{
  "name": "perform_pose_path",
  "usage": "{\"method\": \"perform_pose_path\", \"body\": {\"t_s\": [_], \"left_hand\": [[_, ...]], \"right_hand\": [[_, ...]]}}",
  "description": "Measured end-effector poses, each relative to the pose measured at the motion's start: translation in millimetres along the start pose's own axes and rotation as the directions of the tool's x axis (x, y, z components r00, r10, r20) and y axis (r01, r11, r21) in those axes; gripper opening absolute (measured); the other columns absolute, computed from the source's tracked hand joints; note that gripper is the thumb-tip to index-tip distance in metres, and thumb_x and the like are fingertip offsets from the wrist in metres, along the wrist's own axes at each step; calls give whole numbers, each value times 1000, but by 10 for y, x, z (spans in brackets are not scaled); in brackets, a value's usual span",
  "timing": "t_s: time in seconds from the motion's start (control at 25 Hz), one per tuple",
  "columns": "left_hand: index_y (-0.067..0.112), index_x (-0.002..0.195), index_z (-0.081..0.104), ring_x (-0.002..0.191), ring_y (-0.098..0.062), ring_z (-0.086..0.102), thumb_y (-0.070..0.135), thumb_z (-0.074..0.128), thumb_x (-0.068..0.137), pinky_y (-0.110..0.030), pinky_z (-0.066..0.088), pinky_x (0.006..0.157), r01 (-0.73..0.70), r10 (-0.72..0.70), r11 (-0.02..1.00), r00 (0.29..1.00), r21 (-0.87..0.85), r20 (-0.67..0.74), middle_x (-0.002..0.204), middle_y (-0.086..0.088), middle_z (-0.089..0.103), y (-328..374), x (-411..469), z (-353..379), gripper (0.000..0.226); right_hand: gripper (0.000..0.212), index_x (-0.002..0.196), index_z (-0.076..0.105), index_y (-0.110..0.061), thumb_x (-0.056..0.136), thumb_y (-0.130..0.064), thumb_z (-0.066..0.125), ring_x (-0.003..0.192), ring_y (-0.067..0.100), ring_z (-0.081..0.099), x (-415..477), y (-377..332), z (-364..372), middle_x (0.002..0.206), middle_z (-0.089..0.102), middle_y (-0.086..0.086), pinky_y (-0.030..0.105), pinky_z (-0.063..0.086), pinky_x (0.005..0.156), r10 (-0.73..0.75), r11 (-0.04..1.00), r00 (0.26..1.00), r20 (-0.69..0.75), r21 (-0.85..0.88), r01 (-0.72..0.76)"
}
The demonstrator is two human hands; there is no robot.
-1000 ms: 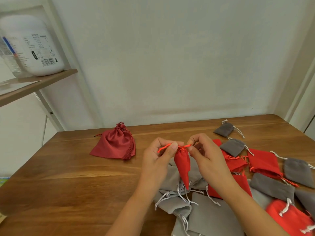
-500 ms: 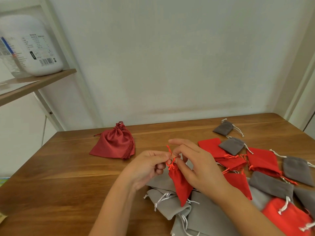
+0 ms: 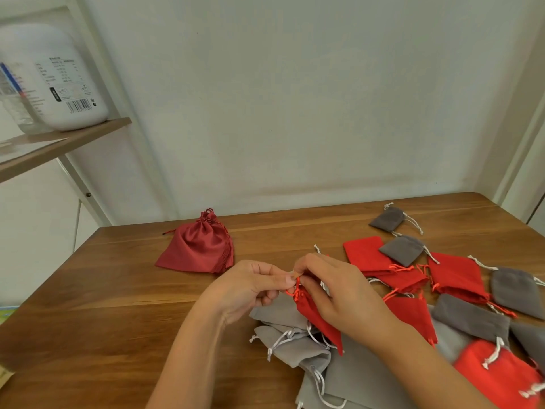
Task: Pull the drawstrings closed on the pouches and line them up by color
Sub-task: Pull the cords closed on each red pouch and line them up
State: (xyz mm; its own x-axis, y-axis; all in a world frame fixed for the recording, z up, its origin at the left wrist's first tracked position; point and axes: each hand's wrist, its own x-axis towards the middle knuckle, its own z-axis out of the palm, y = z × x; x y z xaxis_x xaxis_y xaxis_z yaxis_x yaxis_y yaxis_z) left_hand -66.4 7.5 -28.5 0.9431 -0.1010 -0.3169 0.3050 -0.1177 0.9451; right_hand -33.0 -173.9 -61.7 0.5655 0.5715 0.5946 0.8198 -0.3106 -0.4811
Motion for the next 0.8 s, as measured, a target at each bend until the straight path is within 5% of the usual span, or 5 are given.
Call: {"method": "perform_pose_path", "body": {"t_s": [0.2, 0.52, 0.8], "left_hand": [[9, 84, 75, 57, -2, 43, 15, 71, 77, -15, 37, 60, -140, 137, 981, 990, 136, 33, 62, 7, 64, 21, -30, -2, 10], [2, 88, 75, 87, -20, 70, 19, 79, 62, -23, 54, 82, -238, 243, 969, 966, 63, -90, 89, -12, 74, -35, 33, 86, 31], [5, 85, 74, 79, -16, 70, 12, 78, 69, -19, 53, 76, -318, 325, 945, 935, 71, -142, 82, -11, 74, 3, 19, 176, 17]], "right_hand": [[8, 93, 52, -27, 92, -19, 51, 73, 4, 55, 4, -21, 6, 82, 59, -15, 22, 43, 63, 26, 1000, 999, -31, 13, -25], [5, 93, 57, -23, 92, -25, 52, 78, 1, 56, 23, -4, -29, 85, 60, -15, 14, 43, 67, 31, 999, 994, -109, 13, -30], [5, 93, 63, -22, 88, -19, 64, 81, 2, 61, 25, 8, -70, 84, 65, -14, 18, 48, 70, 146, 982, 972, -183, 146, -120]]}}
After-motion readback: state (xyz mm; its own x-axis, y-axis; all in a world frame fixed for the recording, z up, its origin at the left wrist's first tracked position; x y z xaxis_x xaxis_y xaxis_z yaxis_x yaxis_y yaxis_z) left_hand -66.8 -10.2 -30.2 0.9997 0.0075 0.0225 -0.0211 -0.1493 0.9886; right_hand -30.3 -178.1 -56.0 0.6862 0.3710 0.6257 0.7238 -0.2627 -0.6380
